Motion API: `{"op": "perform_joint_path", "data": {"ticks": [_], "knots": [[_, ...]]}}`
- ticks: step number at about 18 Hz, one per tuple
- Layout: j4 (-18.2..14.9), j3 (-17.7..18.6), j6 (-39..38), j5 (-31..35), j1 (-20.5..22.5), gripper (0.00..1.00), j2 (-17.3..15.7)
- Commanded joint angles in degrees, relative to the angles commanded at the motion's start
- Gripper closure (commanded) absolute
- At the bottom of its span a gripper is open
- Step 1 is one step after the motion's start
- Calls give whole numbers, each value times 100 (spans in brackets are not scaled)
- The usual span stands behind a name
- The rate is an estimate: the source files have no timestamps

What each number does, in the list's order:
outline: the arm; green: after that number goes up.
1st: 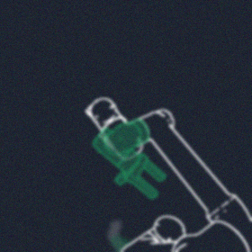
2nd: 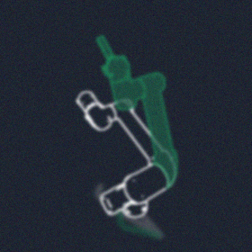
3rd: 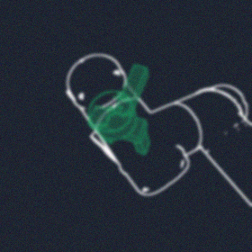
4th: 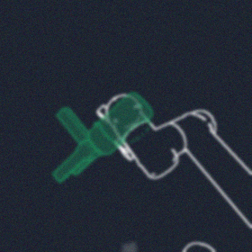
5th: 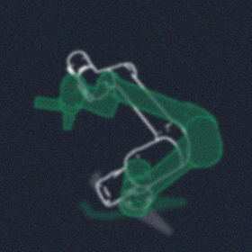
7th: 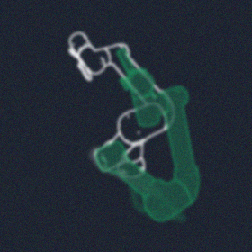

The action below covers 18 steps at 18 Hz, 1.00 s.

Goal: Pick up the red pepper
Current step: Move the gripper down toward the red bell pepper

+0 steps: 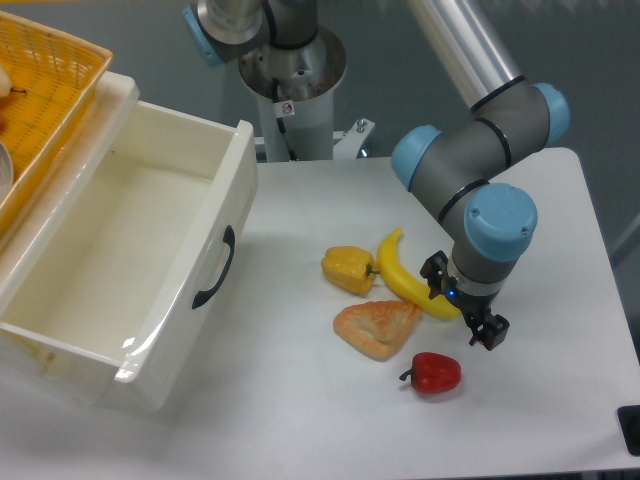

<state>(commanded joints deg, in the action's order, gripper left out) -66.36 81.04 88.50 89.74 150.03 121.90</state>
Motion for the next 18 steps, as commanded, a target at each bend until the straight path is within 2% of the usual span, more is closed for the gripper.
{"op": "perform_joint_path", "data": {"ticks": [6,7,10,16,18], "knots": [[26,52,-52,-26,0,0,18],[157,140,-52,-113,0,0,18],[693,474,-105,-982,184,0,9],[729,501,-79,-984,150,0,44],[747,361,-70,-976,79,0,184]]}}
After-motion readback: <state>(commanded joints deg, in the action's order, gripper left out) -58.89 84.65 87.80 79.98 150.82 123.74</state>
